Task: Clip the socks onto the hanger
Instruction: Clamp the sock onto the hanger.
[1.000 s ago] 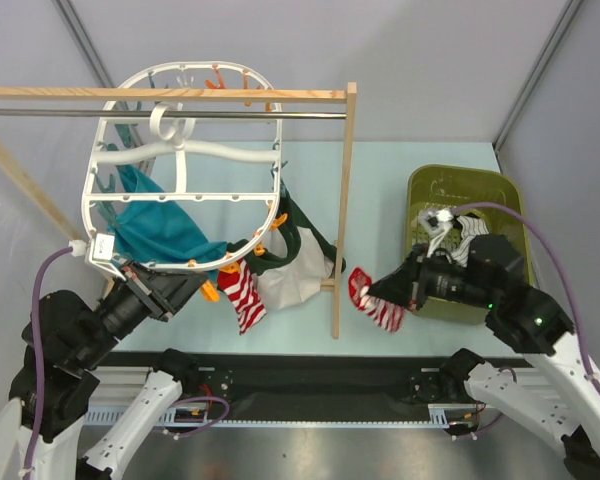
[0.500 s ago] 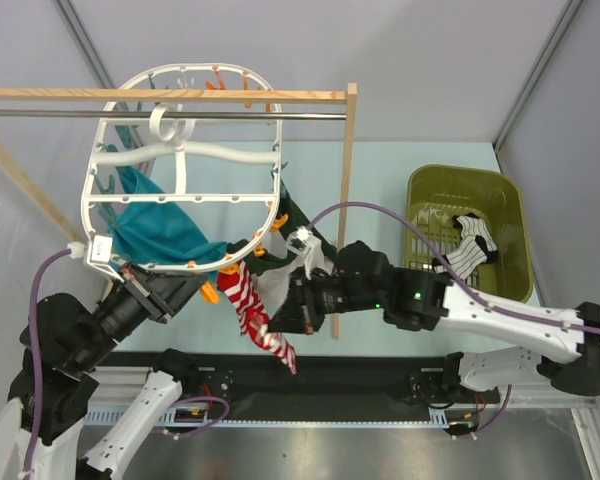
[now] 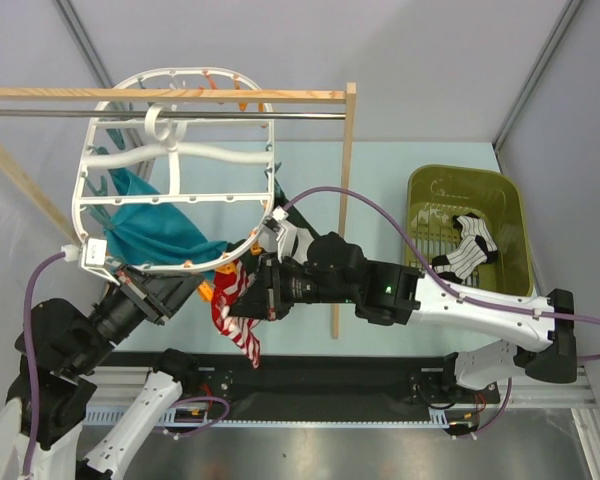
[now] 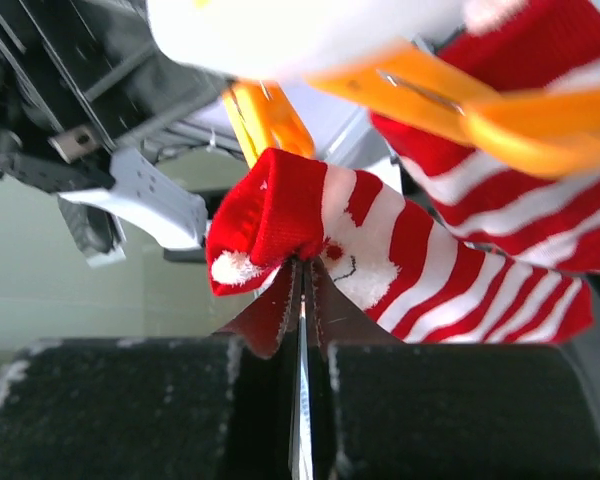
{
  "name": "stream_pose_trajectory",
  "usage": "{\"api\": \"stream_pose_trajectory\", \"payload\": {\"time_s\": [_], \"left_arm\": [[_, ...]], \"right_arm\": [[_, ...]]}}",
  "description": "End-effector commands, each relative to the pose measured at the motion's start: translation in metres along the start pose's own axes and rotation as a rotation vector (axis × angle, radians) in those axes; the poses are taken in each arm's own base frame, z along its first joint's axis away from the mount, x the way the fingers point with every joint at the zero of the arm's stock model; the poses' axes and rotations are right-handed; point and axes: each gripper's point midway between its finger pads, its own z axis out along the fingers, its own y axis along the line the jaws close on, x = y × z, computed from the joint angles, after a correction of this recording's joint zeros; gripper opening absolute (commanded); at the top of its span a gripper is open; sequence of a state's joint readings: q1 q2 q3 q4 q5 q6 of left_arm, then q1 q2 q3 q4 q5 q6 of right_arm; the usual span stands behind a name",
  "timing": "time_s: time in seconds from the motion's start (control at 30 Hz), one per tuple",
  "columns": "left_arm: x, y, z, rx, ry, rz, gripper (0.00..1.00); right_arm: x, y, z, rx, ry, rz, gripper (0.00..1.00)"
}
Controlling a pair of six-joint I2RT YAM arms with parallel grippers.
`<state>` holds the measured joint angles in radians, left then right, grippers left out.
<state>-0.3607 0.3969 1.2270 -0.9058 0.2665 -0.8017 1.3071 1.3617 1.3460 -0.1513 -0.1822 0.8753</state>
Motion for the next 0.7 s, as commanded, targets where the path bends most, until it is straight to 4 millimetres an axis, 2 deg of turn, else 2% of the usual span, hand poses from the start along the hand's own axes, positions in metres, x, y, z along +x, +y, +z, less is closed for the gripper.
{"api": "stream_pose_trajectory", "payload": {"time_s": [0.0, 0.17, 0.27, 0.4, 0.67], "left_arm": [[-0.008, -0.010, -0.003, 0.037, -0.031, 0.023, 0.00], [-0.012, -0.013, -0.007, 0.035, -0.043, 0.030, 0.00], [-0.013, -0.012, -0.009, 0.025, -0.045, 0.034, 0.00], [-0.011, -0.011, -0.008, 0.026, -0.038, 0.033, 0.00], [-0.012, -0.013, -0.007, 0.034, -0.042, 0.032, 0.00]], "right_arm": [[-0.019, 0.020, 0.005, -0.031, -0.054, 0.001, 0.00], [-0.015, 0.015, 0.009, -0.019, -0.039, 0.001, 0.00], [-0.011, 0.010, 0.005, 0.002, -0.039, -0.008, 0.00], [-0.004, -0.003, 0.003, 0.037, -0.030, -0.003, 0.00], [-0.003, -0.004, 0.013, 0.045, -0.016, -0.005, 0.00]]}}
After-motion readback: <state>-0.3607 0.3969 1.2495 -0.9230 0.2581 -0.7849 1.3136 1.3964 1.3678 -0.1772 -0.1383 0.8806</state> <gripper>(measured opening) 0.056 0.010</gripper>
